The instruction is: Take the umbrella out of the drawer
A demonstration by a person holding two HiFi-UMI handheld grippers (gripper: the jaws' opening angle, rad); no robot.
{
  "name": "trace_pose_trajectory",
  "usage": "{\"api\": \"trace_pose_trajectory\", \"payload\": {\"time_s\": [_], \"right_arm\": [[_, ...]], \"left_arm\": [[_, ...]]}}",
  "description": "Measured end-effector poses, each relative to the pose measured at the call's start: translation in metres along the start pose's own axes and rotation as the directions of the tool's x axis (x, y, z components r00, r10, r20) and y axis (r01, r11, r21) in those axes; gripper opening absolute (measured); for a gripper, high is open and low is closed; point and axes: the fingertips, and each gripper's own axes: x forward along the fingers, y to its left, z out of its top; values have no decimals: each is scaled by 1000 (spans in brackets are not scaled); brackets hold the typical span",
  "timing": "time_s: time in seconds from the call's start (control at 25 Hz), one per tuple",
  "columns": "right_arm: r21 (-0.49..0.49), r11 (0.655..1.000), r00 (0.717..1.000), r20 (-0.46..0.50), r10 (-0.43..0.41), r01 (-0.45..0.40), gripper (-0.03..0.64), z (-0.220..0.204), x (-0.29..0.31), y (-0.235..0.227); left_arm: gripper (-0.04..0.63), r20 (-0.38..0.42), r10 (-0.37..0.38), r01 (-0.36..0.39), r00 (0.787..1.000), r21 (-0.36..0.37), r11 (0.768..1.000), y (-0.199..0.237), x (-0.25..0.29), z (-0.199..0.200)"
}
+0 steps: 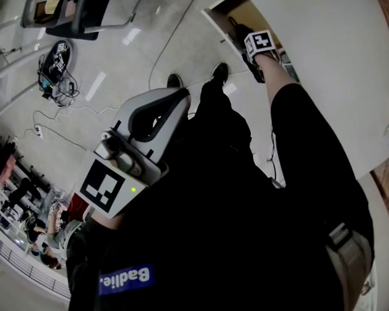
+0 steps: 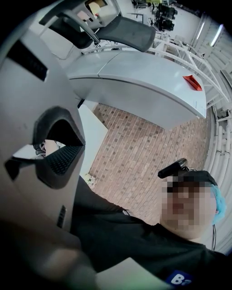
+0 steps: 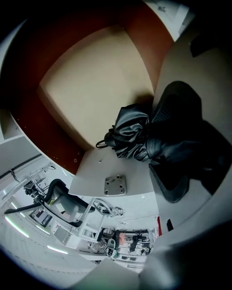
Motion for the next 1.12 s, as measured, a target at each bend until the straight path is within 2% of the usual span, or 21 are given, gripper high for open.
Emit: {"api": "trace_pose_trajectory", "payload": {"time_s": [0.2,0.72,0.96,1.12], "right_arm": [[6,1000,999,8,31,-31,275,-2,-2,2],[-24,999,978,205,42,-38,249,-8,-60,22],[-40,997,933,353,71,-61,249,2,-110,57],[-44,996,891,445,88,-77,249,3,-149,77]], "left_arm": [[2,-1,-6,6,1000,0,1000,-3,-1,1],[2,47,-91,88,995,61,994,-17,-16,14],[2,74,-175,167,982,107,980,-33,-24,23],[2,91,-233,219,968,146,965,-47,-30,29]]}}
